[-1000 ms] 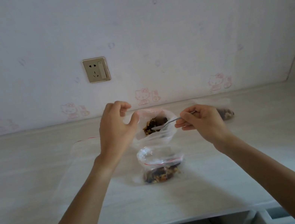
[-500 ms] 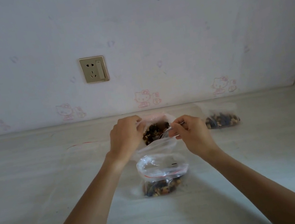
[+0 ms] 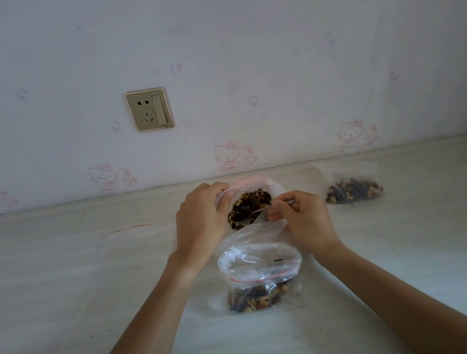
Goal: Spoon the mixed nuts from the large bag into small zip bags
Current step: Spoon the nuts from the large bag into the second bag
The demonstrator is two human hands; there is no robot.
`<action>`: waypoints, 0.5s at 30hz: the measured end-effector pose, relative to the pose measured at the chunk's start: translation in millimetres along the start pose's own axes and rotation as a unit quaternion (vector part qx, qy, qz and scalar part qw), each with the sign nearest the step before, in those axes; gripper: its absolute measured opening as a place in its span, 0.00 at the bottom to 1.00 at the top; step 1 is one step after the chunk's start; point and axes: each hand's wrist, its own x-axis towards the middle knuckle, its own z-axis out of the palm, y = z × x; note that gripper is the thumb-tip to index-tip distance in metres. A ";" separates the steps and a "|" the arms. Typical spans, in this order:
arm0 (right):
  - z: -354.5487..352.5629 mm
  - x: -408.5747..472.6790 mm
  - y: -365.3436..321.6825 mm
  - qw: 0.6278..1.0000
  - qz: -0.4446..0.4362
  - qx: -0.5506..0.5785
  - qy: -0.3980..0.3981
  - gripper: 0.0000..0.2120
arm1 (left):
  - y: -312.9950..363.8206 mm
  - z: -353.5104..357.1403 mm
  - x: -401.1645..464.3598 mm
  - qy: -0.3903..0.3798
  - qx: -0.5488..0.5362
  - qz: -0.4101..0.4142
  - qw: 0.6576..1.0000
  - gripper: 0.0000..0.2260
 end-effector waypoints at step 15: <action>-24.1 -7.6 -5.6 0.999 0.011 0.049 0.000 0.04 | -3.6 -1.3 2.0 0.013 0.011 -0.009 1.000 0.12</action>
